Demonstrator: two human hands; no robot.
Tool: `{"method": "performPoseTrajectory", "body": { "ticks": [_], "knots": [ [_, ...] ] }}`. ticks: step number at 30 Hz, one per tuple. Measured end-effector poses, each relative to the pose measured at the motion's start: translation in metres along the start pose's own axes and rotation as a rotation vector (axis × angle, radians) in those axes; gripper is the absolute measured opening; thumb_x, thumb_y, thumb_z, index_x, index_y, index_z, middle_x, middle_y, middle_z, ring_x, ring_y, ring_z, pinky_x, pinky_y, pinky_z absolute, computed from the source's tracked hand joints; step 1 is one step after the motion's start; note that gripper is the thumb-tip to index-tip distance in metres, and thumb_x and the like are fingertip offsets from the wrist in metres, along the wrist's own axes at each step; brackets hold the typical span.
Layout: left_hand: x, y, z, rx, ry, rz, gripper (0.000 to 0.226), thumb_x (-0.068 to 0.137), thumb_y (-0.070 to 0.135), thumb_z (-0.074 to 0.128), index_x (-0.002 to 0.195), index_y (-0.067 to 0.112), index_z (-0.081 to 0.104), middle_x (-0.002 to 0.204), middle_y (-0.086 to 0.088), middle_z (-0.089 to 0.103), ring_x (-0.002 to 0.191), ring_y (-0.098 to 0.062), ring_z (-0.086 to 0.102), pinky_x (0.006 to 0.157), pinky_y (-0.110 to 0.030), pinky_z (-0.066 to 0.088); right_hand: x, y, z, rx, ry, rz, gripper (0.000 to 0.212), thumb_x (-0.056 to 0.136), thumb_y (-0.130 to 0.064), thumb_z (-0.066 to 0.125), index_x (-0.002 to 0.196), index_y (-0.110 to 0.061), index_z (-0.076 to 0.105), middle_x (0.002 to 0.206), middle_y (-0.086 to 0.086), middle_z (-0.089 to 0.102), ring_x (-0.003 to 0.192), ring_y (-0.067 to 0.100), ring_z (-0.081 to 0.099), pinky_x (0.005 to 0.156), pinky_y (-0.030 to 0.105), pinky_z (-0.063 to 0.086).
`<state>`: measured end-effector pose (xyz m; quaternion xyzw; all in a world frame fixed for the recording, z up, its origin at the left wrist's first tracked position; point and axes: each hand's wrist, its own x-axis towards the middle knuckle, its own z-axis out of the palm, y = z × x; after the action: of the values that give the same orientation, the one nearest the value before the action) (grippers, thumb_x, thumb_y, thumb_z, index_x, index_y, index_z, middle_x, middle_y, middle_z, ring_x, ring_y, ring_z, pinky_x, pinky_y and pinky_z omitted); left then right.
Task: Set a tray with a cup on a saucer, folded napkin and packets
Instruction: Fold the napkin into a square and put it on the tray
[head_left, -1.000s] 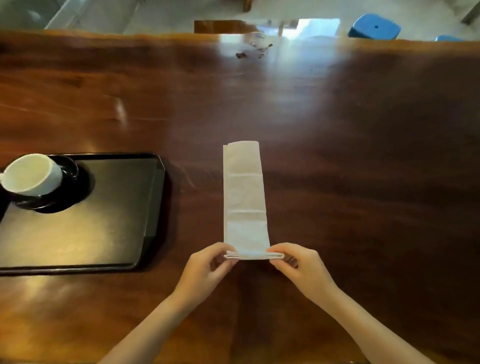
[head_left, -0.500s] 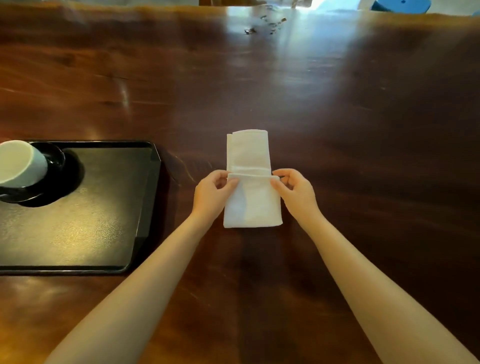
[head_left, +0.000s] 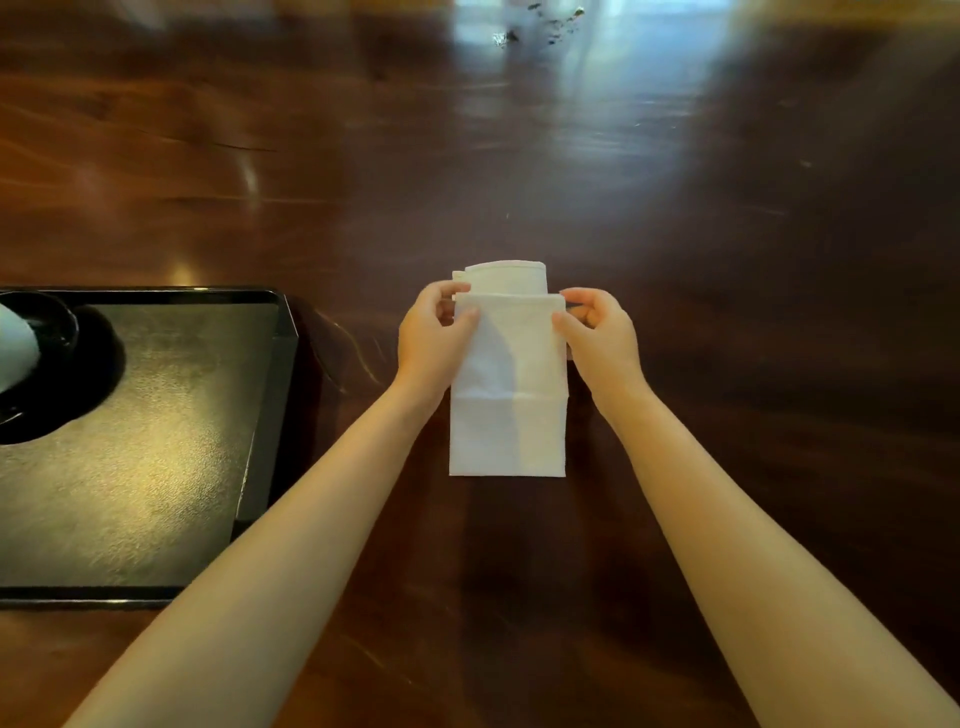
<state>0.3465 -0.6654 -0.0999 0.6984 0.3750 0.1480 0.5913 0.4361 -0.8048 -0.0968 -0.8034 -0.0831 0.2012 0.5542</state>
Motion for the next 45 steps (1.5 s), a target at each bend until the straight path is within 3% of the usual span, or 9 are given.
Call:
{"method": "performPoseTrajectory", "body": {
  "ticks": [6, 13, 16, 21, 25, 30, 36, 40, 45],
  "knots": [
    [0.030, 0.005, 0.006, 0.044, 0.028, 0.036, 0.027, 0.088, 0.016, 0.056, 0.115, 0.017, 0.056, 0.111, -0.002, 0.062, 0.099, -0.015, 0.060, 0.077, -0.027, 0.054, 0.032, -0.003, 0.015, -0.103, 0.079, -0.111, 0.018, 0.090, -0.021, 0.054, 0.107, -0.015, 0.057, 0.076, -0.011, 0.058, 0.069, 0.004, 0.056, 0.060, 0.016, 0.043],
    [0.050, 0.001, 0.014, 0.147, 0.053, 0.206, 0.024, 0.089, 0.016, 0.056, 0.113, 0.018, 0.058, 0.103, 0.005, 0.060, 0.091, -0.009, 0.058, 0.078, -0.024, 0.054, 0.044, 0.005, 0.027, -0.164, 0.212, -0.216, 0.022, 0.093, -0.017, 0.049, 0.113, -0.011, 0.056, 0.088, -0.002, 0.061, 0.081, 0.014, 0.059, 0.065, 0.019, 0.045],
    [0.060, -0.001, 0.018, 0.183, 0.081, 0.236, 0.025, 0.089, 0.016, 0.056, 0.114, 0.018, 0.058, 0.107, -0.001, 0.061, 0.097, -0.014, 0.057, 0.079, -0.023, 0.051, 0.053, 0.006, 0.032, -0.208, 0.233, -0.232, 0.024, 0.093, -0.015, 0.048, 0.115, -0.010, 0.054, 0.096, 0.006, 0.064, 0.091, 0.022, 0.060, 0.076, 0.033, 0.050],
    [0.070, -0.006, 0.024, 0.371, 0.084, 0.335, 0.028, 0.088, 0.012, 0.055, 0.116, 0.013, 0.058, 0.106, -0.002, 0.060, 0.108, -0.022, 0.048, 0.087, -0.028, 0.041, 0.063, 0.013, 0.038, -0.398, 0.258, -0.262, 0.025, 0.092, -0.011, 0.045, 0.115, -0.006, 0.054, 0.103, 0.011, 0.062, 0.102, 0.028, 0.052, 0.087, 0.040, 0.043],
    [0.070, -0.015, 0.022, 0.437, 0.137, 0.382, 0.032, 0.089, 0.015, 0.054, 0.121, 0.011, 0.055, 0.113, -0.008, 0.060, 0.108, -0.024, 0.045, 0.087, -0.023, 0.035, 0.063, 0.016, 0.042, -0.512, 0.265, -0.302, 0.028, 0.092, -0.011, 0.044, 0.118, -0.006, 0.053, 0.108, 0.012, 0.058, 0.104, 0.028, 0.049, 0.089, 0.038, 0.039],
    [0.065, -0.023, 0.028, 0.568, 0.086, 0.426, 0.043, 0.089, 0.020, 0.054, 0.130, 0.014, 0.047, 0.129, -0.007, 0.053, 0.120, -0.025, 0.041, 0.098, -0.032, 0.033, 0.070, 0.012, 0.038, -0.638, 0.172, -0.350, 0.029, 0.091, -0.014, 0.047, 0.119, -0.009, 0.055, 0.115, 0.011, 0.054, 0.106, 0.028, 0.046, 0.089, 0.036, 0.036],
    [0.070, -0.012, 0.022, 0.501, 0.032, 0.371, 0.043, 0.090, 0.016, 0.053, 0.132, 0.013, 0.046, 0.129, -0.006, 0.053, 0.119, -0.024, 0.044, 0.099, -0.033, 0.037, 0.088, 0.000, 0.022, -0.618, -0.022, -0.364, 0.015, 0.090, -0.017, 0.051, 0.098, -0.008, 0.059, 0.103, 0.008, 0.059, 0.099, 0.025, 0.048, 0.081, 0.034, 0.039],
    [0.040, -0.011, 0.003, 0.335, 0.050, 0.191, 0.047, 0.092, 0.027, 0.051, 0.136, 0.018, 0.039, 0.134, -0.004, 0.047, 0.112, -0.014, 0.050, 0.094, -0.030, 0.046, 0.088, -0.004, 0.015, -0.587, -0.020, -0.302, 0.014, 0.089, -0.021, 0.049, 0.090, -0.009, 0.057, 0.095, 0.006, 0.059, 0.086, 0.021, 0.051, 0.069, 0.030, 0.039],
    [-0.030, -0.030, 0.006, 0.753, 0.103, 0.188, 0.049, 0.092, 0.031, 0.048, 0.137, 0.017, 0.037, 0.141, -0.006, 0.044, 0.130, -0.027, 0.035, 0.105, -0.043, 0.032, 0.066, 0.000, 0.011, -0.664, 0.125, -0.178, 0.014, 0.087, -0.019, 0.044, 0.086, -0.007, 0.050, 0.087, 0.004, 0.051, 0.077, 0.024, 0.049, 0.064, 0.032, 0.037]
  ]
}}
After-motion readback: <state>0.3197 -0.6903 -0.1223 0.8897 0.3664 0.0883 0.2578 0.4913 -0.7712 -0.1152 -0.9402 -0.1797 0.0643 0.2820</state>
